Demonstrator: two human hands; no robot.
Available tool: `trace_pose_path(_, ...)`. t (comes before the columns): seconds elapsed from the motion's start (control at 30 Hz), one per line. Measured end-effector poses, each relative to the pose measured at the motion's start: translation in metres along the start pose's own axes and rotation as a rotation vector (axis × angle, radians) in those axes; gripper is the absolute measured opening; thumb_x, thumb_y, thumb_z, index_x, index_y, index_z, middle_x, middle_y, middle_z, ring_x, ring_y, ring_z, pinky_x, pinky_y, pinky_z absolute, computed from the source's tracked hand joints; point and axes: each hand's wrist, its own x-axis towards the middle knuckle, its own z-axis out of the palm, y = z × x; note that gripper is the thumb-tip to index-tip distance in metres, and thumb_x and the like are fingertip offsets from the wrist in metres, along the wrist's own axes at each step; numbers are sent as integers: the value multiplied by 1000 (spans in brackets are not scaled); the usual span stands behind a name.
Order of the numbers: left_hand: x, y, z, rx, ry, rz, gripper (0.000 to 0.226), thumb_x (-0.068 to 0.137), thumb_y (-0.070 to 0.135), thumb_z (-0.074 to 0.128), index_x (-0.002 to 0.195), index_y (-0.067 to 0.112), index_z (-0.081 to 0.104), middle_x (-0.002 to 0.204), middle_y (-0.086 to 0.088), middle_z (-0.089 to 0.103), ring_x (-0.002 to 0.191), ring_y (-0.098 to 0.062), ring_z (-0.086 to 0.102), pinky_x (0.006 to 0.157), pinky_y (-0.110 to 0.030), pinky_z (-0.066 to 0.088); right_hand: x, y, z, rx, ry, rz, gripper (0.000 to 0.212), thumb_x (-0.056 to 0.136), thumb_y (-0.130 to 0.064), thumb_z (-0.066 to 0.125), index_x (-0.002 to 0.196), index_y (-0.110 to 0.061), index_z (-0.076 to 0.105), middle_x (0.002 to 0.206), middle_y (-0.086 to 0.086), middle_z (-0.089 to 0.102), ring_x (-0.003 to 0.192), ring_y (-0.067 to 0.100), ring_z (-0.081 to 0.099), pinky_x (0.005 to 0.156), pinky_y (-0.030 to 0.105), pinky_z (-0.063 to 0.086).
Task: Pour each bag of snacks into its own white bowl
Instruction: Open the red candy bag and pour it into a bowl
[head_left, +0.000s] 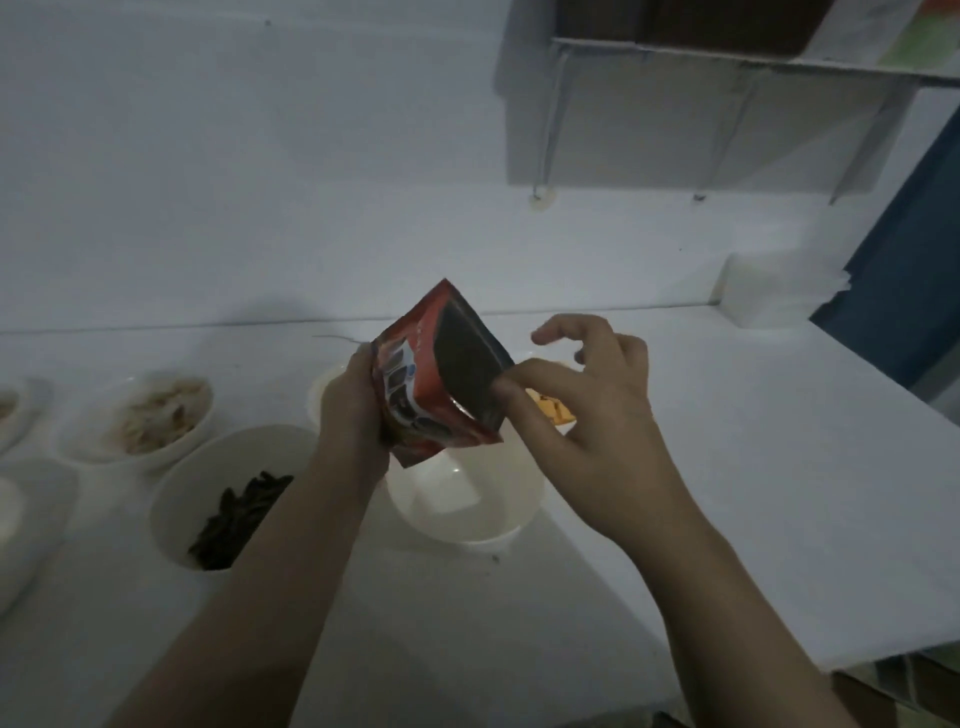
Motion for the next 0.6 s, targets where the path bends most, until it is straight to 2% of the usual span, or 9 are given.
trace_pose_path(0.07, 3, 4, -10, 41, 49, 53, 35, 101, 34, 42, 83, 16, 66, 68, 2, 73, 62, -15, 72, 55, -25, 57, 4, 2, 13, -5, -35, 38, 18, 96, -36, 56, 91, -29, 73, 103, -14, 57, 100, 8, 47, 67, 21, 40)
trace_pose_path(0.1, 6, 6, -14, 62, 82, 74, 36, 101, 34, 41, 80, 15, 65, 63, 4, 71, 56, -12, 70, 49, -22, 55, 6, 1, 18, 17, -69, 54, 17, 95, -31, 57, 90, -28, 73, 91, -16, 60, 87, 6, 52, 65, 25, 43)
trace_pose_path(0.17, 13, 10, -22, 82, 132, 115, 38, 102, 34, 41, 79, 15, 63, 60, 6, 70, 55, -11, 69, 49, -19, 53, 12, -3, 24, 53, -121, 93, 16, 94, -23, 58, 92, -28, 73, 82, -19, 64, 77, 3, 57, 64, 23, 48)
trace_pose_path(0.3, 27, 18, -36, 193, 203, 161, 39, 101, 36, 40, 76, 18, 64, 74, 2, 69, 71, -17, 68, 65, -27, 51, 23, -7, 38, 87, -171, 135, 15, 92, -19, 61, 99, -29, 70, 91, -20, 65, 82, -2, 57, 67, 11, 42)
trace_pose_path(0.37, 34, 19, -44, 264, 221, 197, 39, 102, 38, 38, 84, 14, 65, 81, 0, 69, 74, -15, 67, 68, -28, 51, 28, -12, 45, 142, -157, 173, 14, 95, -23, 58, 94, -34, 64, 94, -22, 63, 86, -3, 57, 66, 7, 40)
trace_pose_path(0.43, 39, 19, -51, 314, 229, 229, 44, 102, 42, 35, 101, 9, 64, 90, -2, 70, 80, -15, 68, 71, -28, 52, 32, -17, 51, 216, -90, 207, 16, 98, -29, 54, 88, -41, 56, 91, -26, 62, 89, -8, 57, 64, 5, 45)
trace_pose_path(0.53, 45, 19, -59, 373, 223, 273, 48, 104, 44, 30, 109, 7, 60, 90, 2, 66, 79, -8, 64, 65, -20, 46, 38, -23, 62, 388, 3, 268, 4, 97, -38, 56, 100, -40, 55, 96, -23, 65, 89, -5, 61, 66, 12, 53)
trace_pose_path(0.6, 47, 19, -59, 413, 210, 302, 44, 104, 44, 30, 106, 10, 57, 87, 5, 62, 79, -7, 62, 69, -22, 50, 39, -22, 67, 413, 13, 307, 17, 96, -45, 56, 111, -44, 50, 100, -22, 65, 90, -1, 64, 66, 16, 57)
